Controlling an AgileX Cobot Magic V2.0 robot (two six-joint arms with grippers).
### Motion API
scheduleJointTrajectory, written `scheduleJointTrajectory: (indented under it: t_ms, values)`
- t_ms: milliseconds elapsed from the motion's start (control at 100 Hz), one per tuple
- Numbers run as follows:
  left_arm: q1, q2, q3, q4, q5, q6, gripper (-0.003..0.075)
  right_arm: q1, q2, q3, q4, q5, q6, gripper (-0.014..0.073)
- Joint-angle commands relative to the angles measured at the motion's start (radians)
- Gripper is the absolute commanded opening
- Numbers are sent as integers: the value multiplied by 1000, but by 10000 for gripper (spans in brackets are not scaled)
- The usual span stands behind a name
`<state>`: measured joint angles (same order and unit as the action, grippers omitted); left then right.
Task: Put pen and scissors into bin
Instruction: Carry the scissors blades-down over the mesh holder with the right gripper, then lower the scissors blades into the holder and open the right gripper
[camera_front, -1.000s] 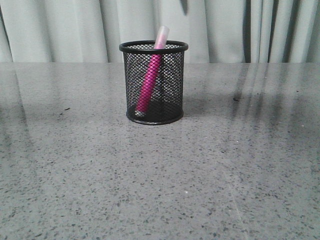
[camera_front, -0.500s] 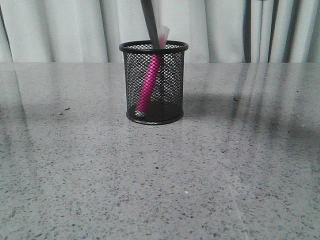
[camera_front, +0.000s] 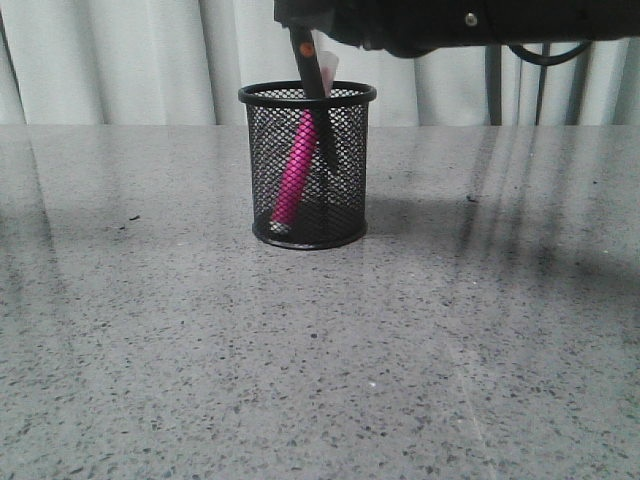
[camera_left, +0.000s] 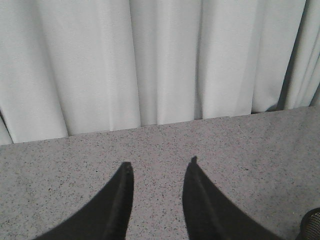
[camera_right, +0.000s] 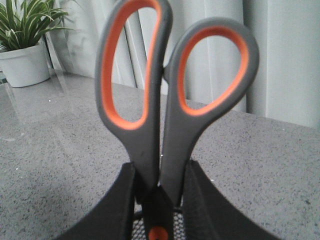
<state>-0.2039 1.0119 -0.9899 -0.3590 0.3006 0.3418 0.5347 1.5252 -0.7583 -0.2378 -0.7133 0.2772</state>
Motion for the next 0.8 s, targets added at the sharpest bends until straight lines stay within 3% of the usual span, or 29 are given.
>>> scheduleJointTrajectory:
  t_ms: [0,670,790]
  values:
    - [-1,-18,-28,-18,-69,-3,211,-7,-34,-6,4,-98,-11,-73]
    - [-1,-18,-28,-18,-69,-3,211,-7,7,5,-19,-117,-11,-71]
    - [-1,-18,-28,-18,-69,-3,211,-7,7,5,-24,-117,-11,-30]
